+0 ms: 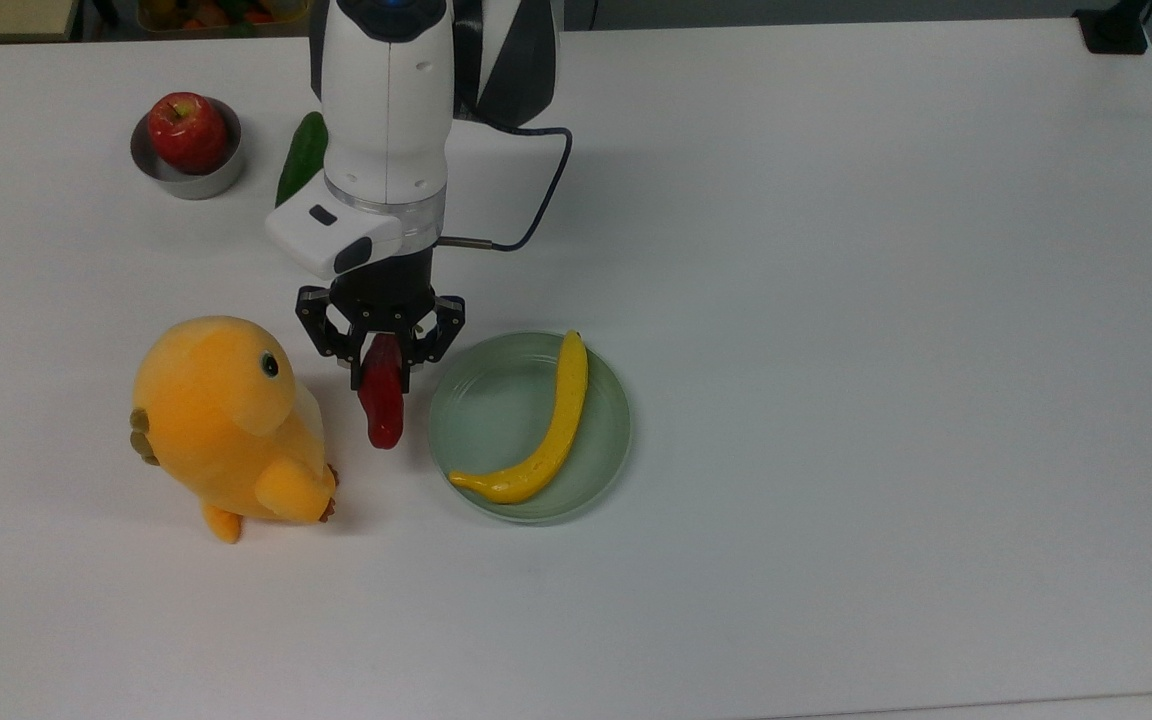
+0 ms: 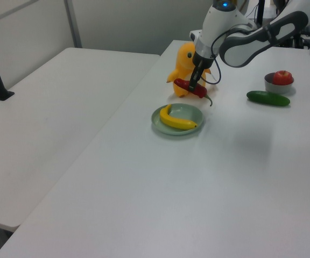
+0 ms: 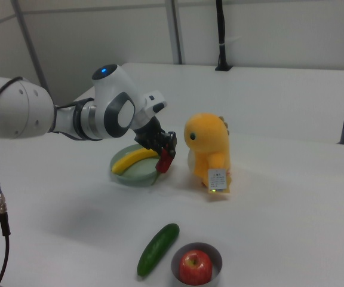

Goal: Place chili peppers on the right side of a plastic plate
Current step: 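Carry the chili pepper to the green plate beside the banana, then lower the chili onto the plate rim and open the gripper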

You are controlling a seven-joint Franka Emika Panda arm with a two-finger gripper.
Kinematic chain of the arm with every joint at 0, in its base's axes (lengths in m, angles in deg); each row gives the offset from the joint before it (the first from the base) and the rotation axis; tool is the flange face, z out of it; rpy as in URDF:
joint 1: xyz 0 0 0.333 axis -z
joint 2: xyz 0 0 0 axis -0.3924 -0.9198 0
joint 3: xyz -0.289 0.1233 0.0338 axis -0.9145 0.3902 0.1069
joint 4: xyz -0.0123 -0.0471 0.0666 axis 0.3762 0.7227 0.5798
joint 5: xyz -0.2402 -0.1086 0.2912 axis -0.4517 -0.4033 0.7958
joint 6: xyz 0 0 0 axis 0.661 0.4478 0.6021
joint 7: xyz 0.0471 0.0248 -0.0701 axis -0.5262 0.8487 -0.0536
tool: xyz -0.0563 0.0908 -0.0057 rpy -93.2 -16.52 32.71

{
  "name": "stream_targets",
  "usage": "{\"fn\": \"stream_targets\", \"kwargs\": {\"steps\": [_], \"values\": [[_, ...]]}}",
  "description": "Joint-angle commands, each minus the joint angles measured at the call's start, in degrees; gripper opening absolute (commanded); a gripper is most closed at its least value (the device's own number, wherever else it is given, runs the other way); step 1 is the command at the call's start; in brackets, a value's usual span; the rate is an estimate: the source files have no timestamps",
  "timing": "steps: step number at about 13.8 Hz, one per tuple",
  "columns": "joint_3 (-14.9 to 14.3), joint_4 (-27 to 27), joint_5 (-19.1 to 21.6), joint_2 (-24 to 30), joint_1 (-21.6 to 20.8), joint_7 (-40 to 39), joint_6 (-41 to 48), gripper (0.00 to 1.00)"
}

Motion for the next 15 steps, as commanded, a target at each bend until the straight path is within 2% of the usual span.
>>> {"fn": "stream_targets", "kwargs": {"steps": [1,4,6,7,9,12,15], "values": [[-0.26,-1.61,-1.51,-2.60,-0.19,0.77,-2.34,0.03],[-0.34,-3.89,-1.25,-4.62,-0.27,1.21,-2.69,0.16],[-0.52,-3.89,-0.81,-4.80,-0.27,5.32,-5.57,0.37],[-0.69,-3.89,-1.51,-5.32,-0.62,7.52,-6.73,0.99],[-0.87,-3.89,-3.00,-5.51,-0.98,7.72,-6.65,1.00],[-0.78,-3.72,-2.92,-4.89,-0.80,7.72,-6.13,1.00],[-0.78,-3.45,-2.75,-0.42,-0.71,7.54,4.03,1.00]]}}
